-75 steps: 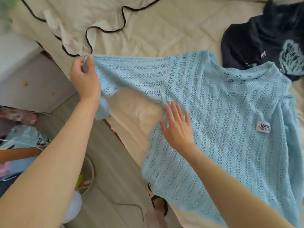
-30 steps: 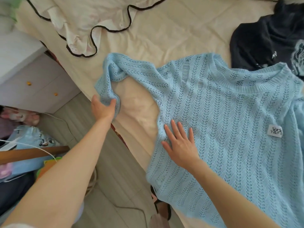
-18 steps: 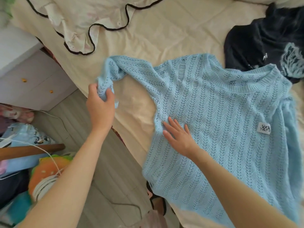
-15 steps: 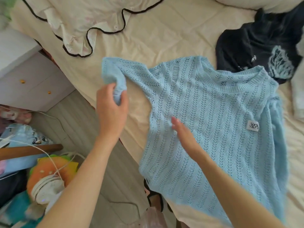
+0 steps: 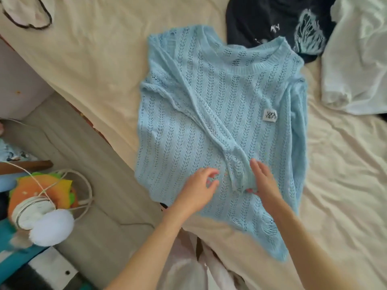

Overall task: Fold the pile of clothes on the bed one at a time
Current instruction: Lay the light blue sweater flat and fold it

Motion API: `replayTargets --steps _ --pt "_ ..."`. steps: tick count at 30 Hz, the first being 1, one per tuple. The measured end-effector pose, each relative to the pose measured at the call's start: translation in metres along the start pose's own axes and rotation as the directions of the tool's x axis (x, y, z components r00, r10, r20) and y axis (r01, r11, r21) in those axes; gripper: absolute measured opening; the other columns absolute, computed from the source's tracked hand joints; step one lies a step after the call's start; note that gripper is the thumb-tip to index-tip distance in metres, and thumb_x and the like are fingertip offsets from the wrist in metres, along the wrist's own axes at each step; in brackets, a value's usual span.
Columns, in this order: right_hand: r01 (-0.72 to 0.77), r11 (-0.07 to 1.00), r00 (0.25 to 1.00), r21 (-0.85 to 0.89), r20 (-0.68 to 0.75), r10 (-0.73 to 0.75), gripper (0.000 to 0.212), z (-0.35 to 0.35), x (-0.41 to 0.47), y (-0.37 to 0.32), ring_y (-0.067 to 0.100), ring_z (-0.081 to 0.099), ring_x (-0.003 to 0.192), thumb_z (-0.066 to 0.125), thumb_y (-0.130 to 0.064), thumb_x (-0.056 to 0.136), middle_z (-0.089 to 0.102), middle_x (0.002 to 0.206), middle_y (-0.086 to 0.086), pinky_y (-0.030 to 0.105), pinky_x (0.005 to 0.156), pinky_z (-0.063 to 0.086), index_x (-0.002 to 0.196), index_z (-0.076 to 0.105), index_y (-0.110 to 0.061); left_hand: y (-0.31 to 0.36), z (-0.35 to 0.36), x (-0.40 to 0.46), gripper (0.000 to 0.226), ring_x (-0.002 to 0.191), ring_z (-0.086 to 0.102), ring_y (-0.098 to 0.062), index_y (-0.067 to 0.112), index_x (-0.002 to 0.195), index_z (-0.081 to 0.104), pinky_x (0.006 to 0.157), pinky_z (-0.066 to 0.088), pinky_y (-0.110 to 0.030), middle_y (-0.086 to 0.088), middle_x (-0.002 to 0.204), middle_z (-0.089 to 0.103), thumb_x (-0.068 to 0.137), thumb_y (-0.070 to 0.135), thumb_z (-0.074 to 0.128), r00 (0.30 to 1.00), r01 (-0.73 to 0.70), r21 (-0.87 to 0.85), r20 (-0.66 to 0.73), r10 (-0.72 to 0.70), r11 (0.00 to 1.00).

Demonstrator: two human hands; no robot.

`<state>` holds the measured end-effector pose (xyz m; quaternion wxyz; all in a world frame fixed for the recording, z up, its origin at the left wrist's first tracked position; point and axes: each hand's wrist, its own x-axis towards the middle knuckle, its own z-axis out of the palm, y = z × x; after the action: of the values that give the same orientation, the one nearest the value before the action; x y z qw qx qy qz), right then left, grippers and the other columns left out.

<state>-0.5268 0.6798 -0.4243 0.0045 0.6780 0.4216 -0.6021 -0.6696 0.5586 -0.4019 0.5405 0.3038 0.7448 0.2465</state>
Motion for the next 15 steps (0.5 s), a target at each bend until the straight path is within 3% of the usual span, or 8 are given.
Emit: replayTargets --steps 2,4,6,7,11,12,14,15 --pt "0.215 0.904 0.974 -0.369 0.013 -0.226 0.077 0.010 0.000 0.007 0.024 0.038 0.131 0.066 -0.047 0.082 0.036 0.147 0.010 0.040 0.106 0.033 0.144 0.033 -0.016 -0.015 0.007 0.004 0.027 0.093 0.057 -0.010 0.015 0.121 0.057 0.080 0.040 -0.014 -0.002 0.118 0.060 0.095 0.015 0.052 0.980 0.116 -0.152 -0.142 -0.138 0.982" --pt "0.336 0.589 0.916 -0.735 0.110 -0.385 0.098 0.019 -0.003 0.018 0.026 0.022 0.140 0.072 -0.052 0.074 0.022 0.153 0.010 0.043 0.110 0.025 0.150 0.020 -0.019 -0.017 0.014 0.011 0.024 0.091 0.059 -0.012 0.013 0.118 0.058 0.078 0.040 -0.013 -0.004 0.115 0.063 0.095 0.012 0.051 0.956 0.162 -0.215 -0.209 -0.207 0.963" --pt "0.315 0.308 0.887 -0.898 0.163 -0.432 0.093 0.020 -0.006 0.028 0.028 0.014 0.143 0.069 -0.053 0.076 0.015 0.156 0.009 0.048 0.110 0.020 0.149 0.021 -0.022 -0.010 0.023 0.018 0.021 0.097 0.061 -0.019 0.015 0.113 0.059 0.091 0.046 -0.026 -0.006 0.115 0.063 0.095 0.011 0.050 0.942 0.167 -0.314 -0.229 -0.245 0.935" --pt "0.311 0.268 0.871 -0.912 0.160 -0.465 0.080 0.017 -0.006 0.032 0.029 0.016 0.143 0.067 -0.046 0.080 0.019 0.156 0.010 0.049 0.110 0.019 0.146 0.031 -0.020 -0.004 0.026 0.021 0.019 0.101 0.061 -0.021 0.019 0.110 0.058 0.094 0.047 -0.035 -0.004 0.114 0.063 0.095 0.012 0.049 0.938 0.169 -0.356 -0.228 -0.261 0.919" --pt "0.531 0.454 0.695 -0.715 0.061 -0.717 0.014 -0.009 0.003 0.039 0.037 0.058 0.100 0.064 -0.002 0.084 0.063 0.108 0.020 0.039 0.086 0.044 0.097 0.068 -0.001 0.010 0.035 0.034 0.017 0.103 0.059 -0.016 0.024 0.104 0.056 0.093 0.049 -0.035 0.004 0.109 0.061 0.097 0.014 0.045 0.939 0.151 -0.356 -0.242 -0.247 0.922" --pt "0.547 0.599 0.737 -0.585 -0.001 -0.676 0.009 -0.016 0.005 0.038 0.031 0.058 0.086 0.058 -0.002 0.088 0.064 0.091 0.013 0.032 0.077 0.043 0.089 0.067 -0.002 0.012 0.037 0.036 0.017 0.099 0.060 -0.015 0.022 0.106 0.057 0.089 0.051 -0.032 0.003 0.107 0.062 0.097 0.014 0.044 0.931 0.155 -0.388 -0.250 -0.266 0.909" --pt "0.352 0.924 0.924 -0.148 -0.101 -0.368 0.020 -0.032 0.009 0.030 0.019 0.049 0.070 0.049 -0.011 0.094 0.054 0.070 0.002 0.024 0.064 0.037 0.078 0.059 -0.005 0.017 0.038 0.040 0.020 0.086 0.060 -0.013 0.012 0.112 0.057 0.077 0.052 -0.028 0.001 0.098 0.062 0.099 0.014 0.042 0.897 0.173 -0.541 -0.258 -0.358 0.823" --pt "0.211 0.971 0.976 0.114 -0.084 -0.202 0.023 -0.040 0.011 0.024 0.017 0.050 0.067 0.048 -0.014 0.096 0.054 0.067 0.001 0.024 0.064 0.040 0.078 0.058 -0.003 0.019 0.038 0.044 0.022 0.082 0.060 -0.014 0.008 0.114 0.056 0.073 0.051 -0.026 -0.001 0.095 0.061 0.099 0.015 0.042 0.876 0.176 -0.628 -0.251 -0.411 0.758"
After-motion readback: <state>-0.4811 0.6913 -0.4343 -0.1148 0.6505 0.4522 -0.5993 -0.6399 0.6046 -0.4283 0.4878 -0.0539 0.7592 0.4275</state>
